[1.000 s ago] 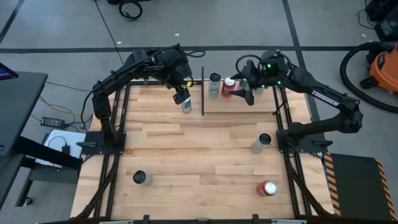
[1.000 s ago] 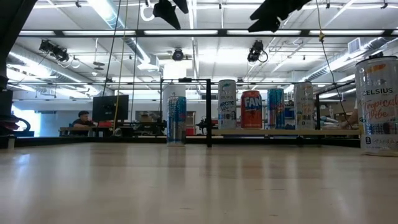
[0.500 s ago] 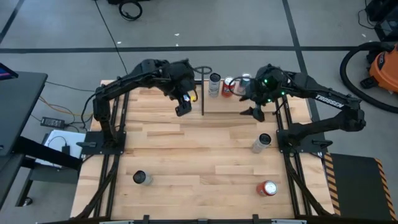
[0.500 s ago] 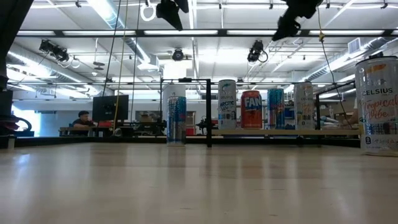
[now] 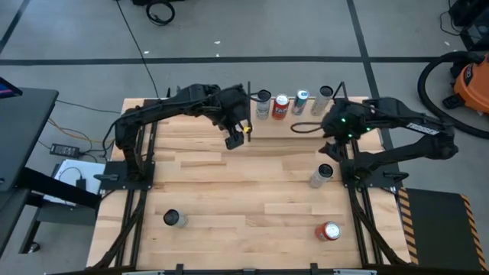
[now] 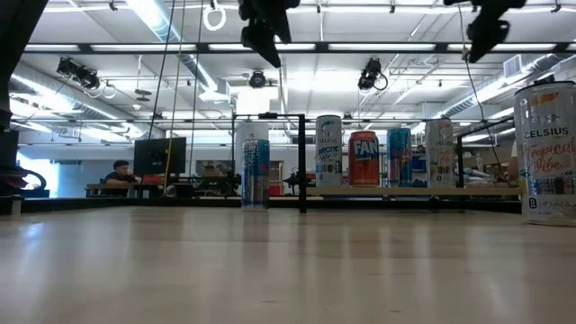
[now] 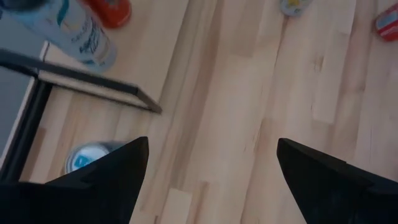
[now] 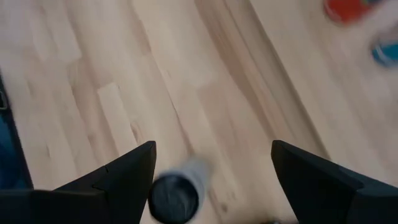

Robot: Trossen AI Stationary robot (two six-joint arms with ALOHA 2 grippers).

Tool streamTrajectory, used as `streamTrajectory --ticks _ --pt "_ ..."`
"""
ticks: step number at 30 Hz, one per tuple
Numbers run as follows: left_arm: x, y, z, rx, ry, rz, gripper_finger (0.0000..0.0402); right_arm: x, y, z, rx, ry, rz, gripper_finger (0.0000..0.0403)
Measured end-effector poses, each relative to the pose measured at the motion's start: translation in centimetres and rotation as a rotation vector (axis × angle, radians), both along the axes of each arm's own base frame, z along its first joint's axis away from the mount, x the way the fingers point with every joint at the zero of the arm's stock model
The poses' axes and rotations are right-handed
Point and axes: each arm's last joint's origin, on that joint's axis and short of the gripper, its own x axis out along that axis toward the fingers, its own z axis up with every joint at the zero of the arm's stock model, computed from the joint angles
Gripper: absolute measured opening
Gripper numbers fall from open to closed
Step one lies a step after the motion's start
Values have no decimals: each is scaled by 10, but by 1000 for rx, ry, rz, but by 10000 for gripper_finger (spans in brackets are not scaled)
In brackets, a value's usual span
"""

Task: Place canned beverage on shelf
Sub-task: Put the white yellow soda can on the shelf aligned with the other white yellow soda can

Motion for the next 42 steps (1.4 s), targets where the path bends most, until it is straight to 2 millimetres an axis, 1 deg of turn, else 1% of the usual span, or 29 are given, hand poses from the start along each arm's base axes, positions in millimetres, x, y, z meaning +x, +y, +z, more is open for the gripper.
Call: streamTrajectory --ticks 4,9,11,13,16,19,26,33,38,42 --pt "2 -2 -1 3 -10 -7 357 -11 8 1 17 21 -45 326" --pt "4 -10 -1 4 -12 -28 357 -18 17 -1 7 67 -122 326" --pt "5 -13 -1 5 -14 -40 357 -19 21 -4 -13 90 -151 326" --pt "5 -17 0 6 -15 -51 357 -19 25 -13 -11 116 -155 326" --pt "6 -23 0 5 -16 -67 357 -16 32 -34 -3 163 -137 326" --pt "7 -26 0 5 -17 -76 357 -11 39 -51 4 170 -107 326" --pt "7 -27 0 5 -19 -76 357 -6 47 -69 30 185 -109 327" --pt "9 -26 1 9 -38 -76 357 0 54 -68 71 115 -59 327" --pt "9 -26 1 9 -39 -76 357 -1 55 -68 67 119 -42 327" --pt "9 -26 1 2 -40 -64 357 3 58 -68 106 109 30 331"
